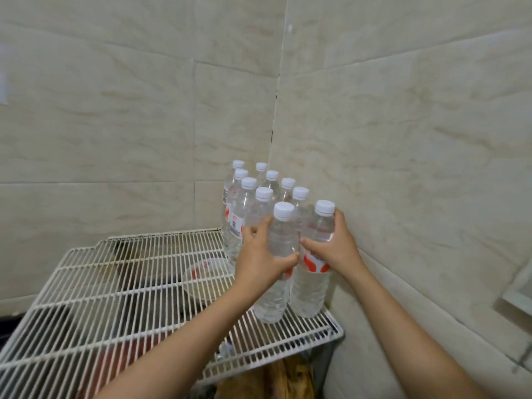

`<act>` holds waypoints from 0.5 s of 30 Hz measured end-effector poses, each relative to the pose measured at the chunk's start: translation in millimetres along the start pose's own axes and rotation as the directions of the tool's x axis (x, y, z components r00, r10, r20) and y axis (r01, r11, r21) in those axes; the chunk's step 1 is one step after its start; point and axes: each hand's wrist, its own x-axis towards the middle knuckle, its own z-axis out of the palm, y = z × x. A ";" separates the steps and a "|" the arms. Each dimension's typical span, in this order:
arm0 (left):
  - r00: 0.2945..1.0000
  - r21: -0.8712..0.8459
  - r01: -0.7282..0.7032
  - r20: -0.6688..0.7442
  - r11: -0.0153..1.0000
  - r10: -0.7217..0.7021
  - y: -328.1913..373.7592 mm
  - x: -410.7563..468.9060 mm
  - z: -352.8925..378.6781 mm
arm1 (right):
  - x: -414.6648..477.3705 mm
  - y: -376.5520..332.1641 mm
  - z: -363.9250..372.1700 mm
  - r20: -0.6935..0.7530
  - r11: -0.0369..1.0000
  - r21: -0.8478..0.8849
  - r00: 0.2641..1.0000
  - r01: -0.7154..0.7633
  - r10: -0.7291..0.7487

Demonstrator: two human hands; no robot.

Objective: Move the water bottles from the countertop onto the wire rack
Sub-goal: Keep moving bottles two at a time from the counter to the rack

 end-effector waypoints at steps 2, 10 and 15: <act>1.000 0.016 0.003 -0.010 1.000 -0.002 0.1 -0.8 1.5 | -1.2 3.5 -1.2 0.021 0.998 0.045 0.999 0.034 -0.035; 1.000 0.230 0.001 -0.024 0.973 0.004 -6.0 -17.9 1.2 | -17.4 3.5 -10.7 0.010 0.999 0.025 1.000 0.022 -0.022; 0.989 0.389 0.069 -0.146 0.919 -0.012 -22.2 -67.2 -15.6 | -63.6 -17.8 -1.4 -0.145 0.886 -0.400 0.938 0.234 -0.314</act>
